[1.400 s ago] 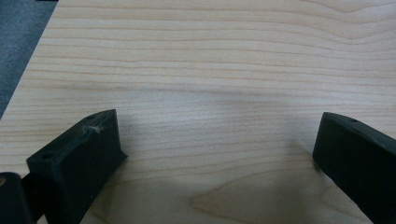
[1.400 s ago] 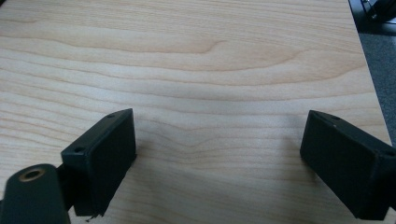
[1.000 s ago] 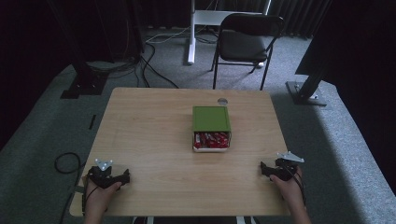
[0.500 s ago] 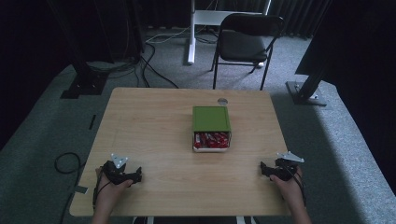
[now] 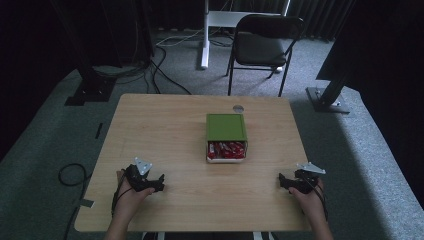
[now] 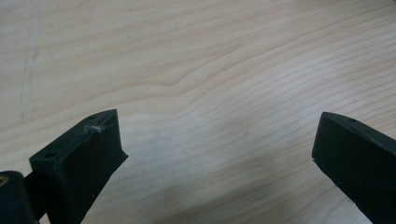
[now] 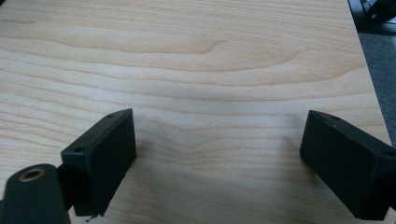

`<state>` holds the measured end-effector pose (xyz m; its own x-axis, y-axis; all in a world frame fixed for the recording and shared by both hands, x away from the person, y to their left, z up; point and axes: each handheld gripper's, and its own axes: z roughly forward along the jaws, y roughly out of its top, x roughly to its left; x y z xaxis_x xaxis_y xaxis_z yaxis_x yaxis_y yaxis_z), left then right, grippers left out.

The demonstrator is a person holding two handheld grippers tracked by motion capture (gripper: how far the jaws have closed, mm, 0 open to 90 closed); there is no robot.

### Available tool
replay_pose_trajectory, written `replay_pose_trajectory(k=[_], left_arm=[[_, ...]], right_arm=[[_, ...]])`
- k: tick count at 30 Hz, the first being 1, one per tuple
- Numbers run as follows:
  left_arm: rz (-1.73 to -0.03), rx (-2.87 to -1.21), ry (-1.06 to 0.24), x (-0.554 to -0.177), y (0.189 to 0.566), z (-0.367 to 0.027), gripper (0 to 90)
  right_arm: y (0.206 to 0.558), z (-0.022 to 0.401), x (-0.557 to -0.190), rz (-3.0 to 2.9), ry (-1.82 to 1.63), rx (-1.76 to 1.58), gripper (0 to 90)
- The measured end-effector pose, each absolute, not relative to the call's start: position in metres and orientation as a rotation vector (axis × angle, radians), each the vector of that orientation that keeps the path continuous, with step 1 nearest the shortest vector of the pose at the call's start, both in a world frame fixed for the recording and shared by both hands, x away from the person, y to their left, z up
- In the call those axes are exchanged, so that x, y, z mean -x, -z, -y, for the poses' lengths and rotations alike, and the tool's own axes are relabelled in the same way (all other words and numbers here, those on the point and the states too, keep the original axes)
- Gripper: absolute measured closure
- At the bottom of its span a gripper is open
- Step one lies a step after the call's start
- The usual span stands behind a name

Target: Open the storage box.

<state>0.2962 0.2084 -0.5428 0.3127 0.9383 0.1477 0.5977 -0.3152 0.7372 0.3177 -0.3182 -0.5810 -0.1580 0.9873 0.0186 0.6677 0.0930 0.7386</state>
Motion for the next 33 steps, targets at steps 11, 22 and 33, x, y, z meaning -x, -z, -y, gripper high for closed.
replay_pose_trajectory(k=[11,22,33], left_arm=[[-1.129,-2.057,-0.788,-0.297,0.512,-0.164,2.6],[-0.948,-2.101,-0.796,-0.302,0.495,-0.125,2.6],[-0.829,-2.163,-0.798,-0.308,0.493,-0.094,2.6]], right_arm=[[0.581,0.318,-0.318,-1.883,-0.850,-1.620,9.9],[0.581,0.318,-0.318,-1.883,-0.849,-1.620,9.9],[0.581,0.318,-0.318,-1.883,-0.850,-1.620,9.9]])
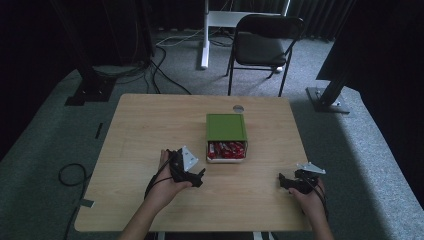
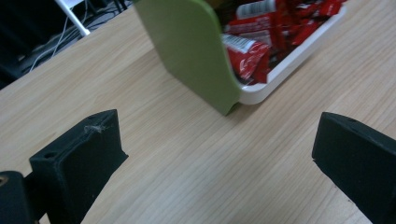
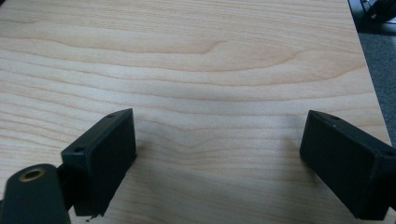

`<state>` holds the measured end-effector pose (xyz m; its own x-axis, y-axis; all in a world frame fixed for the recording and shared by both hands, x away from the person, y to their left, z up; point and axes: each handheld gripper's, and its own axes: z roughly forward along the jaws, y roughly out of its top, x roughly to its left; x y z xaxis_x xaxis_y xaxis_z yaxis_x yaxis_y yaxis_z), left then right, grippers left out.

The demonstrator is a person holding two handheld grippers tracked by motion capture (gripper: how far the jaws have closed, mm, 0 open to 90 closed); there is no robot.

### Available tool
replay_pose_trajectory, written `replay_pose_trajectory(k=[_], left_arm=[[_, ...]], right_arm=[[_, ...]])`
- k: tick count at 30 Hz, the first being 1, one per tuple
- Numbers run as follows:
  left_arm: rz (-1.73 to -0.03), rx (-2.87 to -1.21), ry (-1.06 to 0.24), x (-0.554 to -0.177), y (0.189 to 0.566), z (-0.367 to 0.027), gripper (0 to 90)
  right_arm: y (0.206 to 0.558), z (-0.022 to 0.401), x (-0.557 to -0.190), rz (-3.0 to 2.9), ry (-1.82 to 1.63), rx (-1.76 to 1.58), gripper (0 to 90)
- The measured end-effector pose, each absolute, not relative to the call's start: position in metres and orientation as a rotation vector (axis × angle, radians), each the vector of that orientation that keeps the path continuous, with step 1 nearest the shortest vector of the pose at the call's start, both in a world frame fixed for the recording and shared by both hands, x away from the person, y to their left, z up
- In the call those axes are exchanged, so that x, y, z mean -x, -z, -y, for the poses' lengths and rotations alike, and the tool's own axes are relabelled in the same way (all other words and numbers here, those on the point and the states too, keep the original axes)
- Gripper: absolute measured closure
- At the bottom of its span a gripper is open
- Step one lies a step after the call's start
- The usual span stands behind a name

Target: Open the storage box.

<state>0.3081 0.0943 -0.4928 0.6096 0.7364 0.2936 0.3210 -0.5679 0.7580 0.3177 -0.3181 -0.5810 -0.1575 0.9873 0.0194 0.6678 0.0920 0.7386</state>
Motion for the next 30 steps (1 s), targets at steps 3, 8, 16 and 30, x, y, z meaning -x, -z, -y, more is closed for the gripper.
replay_pose_trajectory(k=[3,8,16,30], left_arm=[[-0.766,-2.186,-0.815,-0.310,0.491,-0.079,2.6],[-0.693,-2.226,-0.825,-0.312,0.492,-0.061,2.6],[-0.589,-2.280,-0.848,-0.313,0.495,-0.039,2.6],[-0.412,-2.390,-0.825,-0.313,0.506,-0.009,2.6]], right_arm=[[0.581,0.318,-0.318,-1.883,-0.850,-1.620,9.9],[0.581,0.318,-0.318,-1.883,-0.850,-1.620,9.9],[0.581,0.318,-0.318,-1.883,-0.850,-1.619,10.0],[0.581,0.318,-0.318,-1.883,-0.850,-1.619,10.0]])
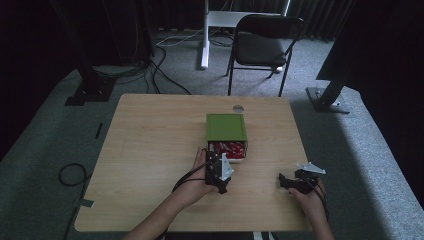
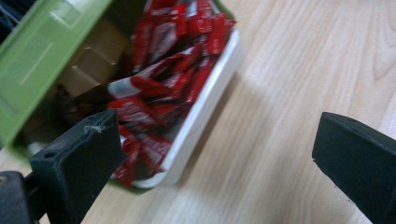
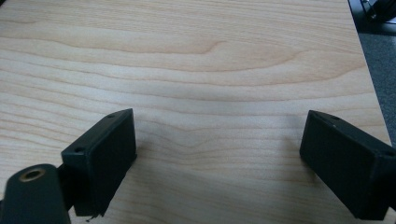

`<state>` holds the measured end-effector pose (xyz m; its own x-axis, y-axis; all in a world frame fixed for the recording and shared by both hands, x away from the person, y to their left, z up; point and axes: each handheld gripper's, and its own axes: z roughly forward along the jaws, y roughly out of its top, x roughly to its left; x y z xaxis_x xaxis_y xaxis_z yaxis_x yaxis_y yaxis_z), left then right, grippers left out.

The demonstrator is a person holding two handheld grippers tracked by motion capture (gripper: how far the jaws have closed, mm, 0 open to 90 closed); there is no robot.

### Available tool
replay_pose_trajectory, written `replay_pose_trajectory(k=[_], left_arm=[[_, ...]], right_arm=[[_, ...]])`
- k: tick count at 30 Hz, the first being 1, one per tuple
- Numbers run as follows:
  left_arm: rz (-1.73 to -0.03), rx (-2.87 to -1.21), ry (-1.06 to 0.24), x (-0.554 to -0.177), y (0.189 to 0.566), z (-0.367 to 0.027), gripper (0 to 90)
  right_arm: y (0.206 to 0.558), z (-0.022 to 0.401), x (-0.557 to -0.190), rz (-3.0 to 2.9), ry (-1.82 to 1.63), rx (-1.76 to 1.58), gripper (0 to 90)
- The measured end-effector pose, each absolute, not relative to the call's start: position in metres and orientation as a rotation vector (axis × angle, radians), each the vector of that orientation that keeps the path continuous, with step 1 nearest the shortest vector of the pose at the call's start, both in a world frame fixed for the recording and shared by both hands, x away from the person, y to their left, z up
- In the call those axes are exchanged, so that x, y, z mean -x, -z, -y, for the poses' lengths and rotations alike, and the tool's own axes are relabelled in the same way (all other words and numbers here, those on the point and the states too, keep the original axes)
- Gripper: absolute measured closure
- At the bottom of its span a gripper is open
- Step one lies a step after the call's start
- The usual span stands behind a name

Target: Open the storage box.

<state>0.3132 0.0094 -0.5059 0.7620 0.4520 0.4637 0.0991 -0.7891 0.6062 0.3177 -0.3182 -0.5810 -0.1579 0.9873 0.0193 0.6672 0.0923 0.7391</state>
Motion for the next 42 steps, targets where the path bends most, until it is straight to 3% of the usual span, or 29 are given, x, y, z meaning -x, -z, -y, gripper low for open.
replay_pose_trajectory(k=[8,19,21,28,42], left_arm=[[-0.276,-2.491,-0.793,-0.310,0.520,0.003,5.4],[-0.268,-2.538,-0.786,-0.320,0.533,0.005,6.9],[-0.253,-2.544,-0.810,-0.320,0.534,0.006,14.5],[-0.261,-2.522,-0.879,-0.320,0.527,0.005,14.3],[-0.204,-2.566,-0.878,-0.330,0.534,0.004,15.9]], right_arm=[[0.581,0.318,-0.318,-1.883,-0.851,-1.619,10.0],[0.581,0.318,-0.318,-1.883,-0.851,-1.619,10.0],[0.581,0.318,-0.318,-1.882,-0.851,-1.619,10.0],[0.581,0.318,-0.318,-1.883,-0.851,-1.619,10.0],[0.581,0.318,-0.318,-1.882,-0.851,-1.619,10.0]])
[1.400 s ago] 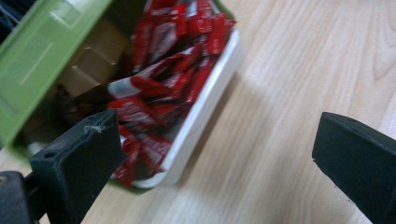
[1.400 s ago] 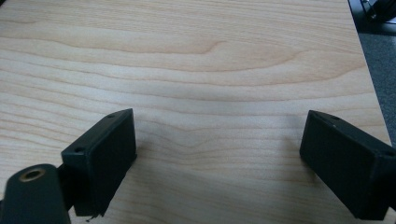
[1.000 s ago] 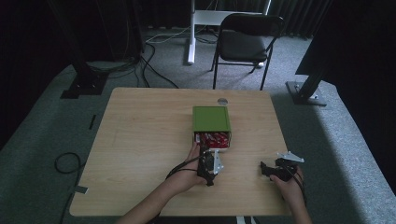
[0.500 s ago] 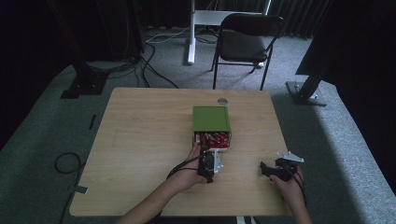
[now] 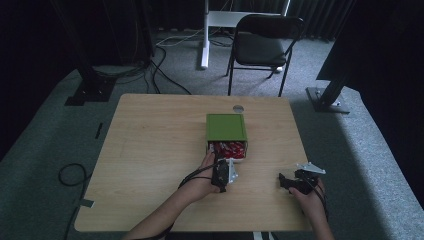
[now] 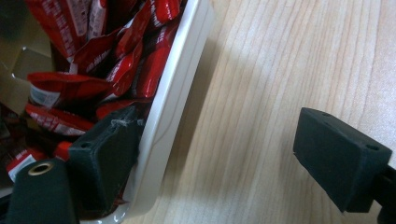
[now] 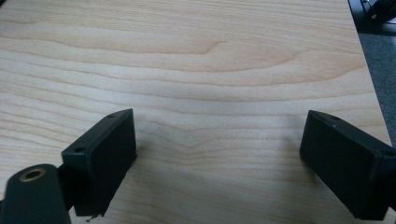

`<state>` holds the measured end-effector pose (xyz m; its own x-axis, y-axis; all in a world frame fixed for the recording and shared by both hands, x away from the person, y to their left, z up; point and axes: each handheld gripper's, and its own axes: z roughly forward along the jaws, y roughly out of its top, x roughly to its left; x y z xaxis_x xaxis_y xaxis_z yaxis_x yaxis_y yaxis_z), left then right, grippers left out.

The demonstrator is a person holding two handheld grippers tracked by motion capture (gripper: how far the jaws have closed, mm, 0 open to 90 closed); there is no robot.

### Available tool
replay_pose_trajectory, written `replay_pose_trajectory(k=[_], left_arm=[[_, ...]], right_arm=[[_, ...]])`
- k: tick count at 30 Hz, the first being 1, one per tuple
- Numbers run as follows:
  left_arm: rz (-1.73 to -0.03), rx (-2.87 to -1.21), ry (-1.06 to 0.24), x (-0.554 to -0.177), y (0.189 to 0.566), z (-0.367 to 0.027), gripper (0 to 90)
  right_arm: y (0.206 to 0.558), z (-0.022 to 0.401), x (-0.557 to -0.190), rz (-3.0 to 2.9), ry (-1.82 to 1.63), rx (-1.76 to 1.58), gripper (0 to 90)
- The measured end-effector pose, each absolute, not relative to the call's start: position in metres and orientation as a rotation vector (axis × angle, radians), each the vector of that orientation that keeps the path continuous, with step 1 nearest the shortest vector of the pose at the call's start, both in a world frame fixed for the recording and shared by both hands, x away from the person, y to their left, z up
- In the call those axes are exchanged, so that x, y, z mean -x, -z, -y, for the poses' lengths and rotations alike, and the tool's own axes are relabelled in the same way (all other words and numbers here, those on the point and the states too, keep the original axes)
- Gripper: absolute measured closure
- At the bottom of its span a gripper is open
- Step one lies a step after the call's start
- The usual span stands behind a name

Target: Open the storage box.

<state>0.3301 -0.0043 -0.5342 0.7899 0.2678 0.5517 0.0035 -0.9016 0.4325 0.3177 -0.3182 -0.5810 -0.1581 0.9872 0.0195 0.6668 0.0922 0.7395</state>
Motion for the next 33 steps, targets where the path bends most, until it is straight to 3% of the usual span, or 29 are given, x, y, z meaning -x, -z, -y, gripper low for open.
replay_pose_trajectory(k=[2,3,10,15,20,23,33], left_arm=[[-0.159,-2.580,-0.936,-0.331,0.536,0.004,17.0],[-0.167,-2.578,-0.942,-0.331,0.537,0.004,22.6],[-0.182,-2.571,-0.984,-0.339,0.539,0.002,38.5],[-0.150,-2.561,-1.039,-0.341,0.543,0.002,43.1],[-0.120,-2.562,-1.090,-0.344,0.544,0.001,54.3],[-0.098,-2.571,-1.108,-0.344,0.545,0.002,54.5],[-0.136,-2.567,-1.135,-0.351,0.544,0.003,68.3]], right_arm=[[0.581,0.318,-0.318,-1.883,-0.851,-1.619,10.0],[0.581,0.318,-0.318,-1.883,-0.850,-1.618,10.0],[0.581,0.318,-0.318,-1.882,-0.851,-1.620,10.0],[0.581,0.318,-0.318,-1.883,-0.850,-1.619,10.1],[0.581,0.318,-0.318,-1.883,-0.850,-1.618,10.1],[0.581,0.318,-0.318,-1.883,-0.850,-1.618,10.1],[0.581,0.318,-0.318,-1.883,-0.850,-1.618,10.1]])
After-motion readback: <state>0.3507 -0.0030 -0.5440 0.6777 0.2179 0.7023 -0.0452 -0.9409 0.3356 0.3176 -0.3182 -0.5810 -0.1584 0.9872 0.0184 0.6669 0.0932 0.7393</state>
